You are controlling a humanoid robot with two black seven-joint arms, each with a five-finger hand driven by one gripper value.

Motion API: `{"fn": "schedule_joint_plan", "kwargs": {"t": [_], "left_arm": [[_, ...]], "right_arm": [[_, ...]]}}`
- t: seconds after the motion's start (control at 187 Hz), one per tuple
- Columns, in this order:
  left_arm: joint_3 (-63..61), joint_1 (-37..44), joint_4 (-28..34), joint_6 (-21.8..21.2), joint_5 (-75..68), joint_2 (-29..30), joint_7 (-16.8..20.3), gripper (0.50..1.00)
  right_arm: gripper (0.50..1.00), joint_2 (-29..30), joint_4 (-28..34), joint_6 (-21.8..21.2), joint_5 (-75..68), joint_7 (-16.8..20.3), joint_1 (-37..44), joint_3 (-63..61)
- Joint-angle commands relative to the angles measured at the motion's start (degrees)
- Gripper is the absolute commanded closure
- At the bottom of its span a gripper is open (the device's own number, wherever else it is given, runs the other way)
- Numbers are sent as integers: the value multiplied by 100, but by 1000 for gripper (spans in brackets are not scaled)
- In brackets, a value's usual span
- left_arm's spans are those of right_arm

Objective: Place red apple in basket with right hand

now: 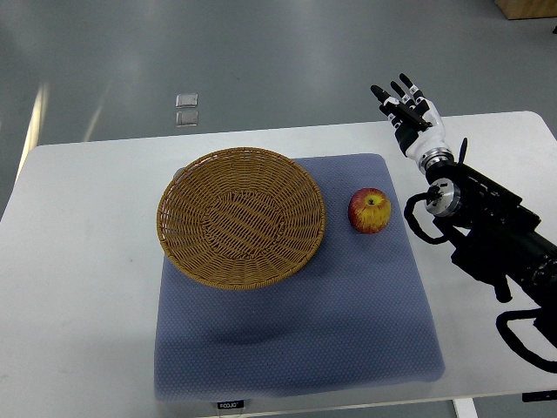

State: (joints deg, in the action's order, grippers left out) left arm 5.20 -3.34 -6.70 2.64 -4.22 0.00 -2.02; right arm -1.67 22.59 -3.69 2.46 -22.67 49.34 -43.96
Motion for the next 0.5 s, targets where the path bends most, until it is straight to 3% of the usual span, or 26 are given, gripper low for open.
{"fn": "schedule_joint_plan", "kwargs": {"t": [0.0, 0.497], "left_arm": [[17, 8, 2, 0, 0, 0, 0, 500], [-10, 70, -51, 0, -18, 0, 0, 500]], "right_arm": [[576, 0, 0, 0, 0, 0, 14, -8], [576, 0, 0, 0, 0, 0, 14, 1]]}}
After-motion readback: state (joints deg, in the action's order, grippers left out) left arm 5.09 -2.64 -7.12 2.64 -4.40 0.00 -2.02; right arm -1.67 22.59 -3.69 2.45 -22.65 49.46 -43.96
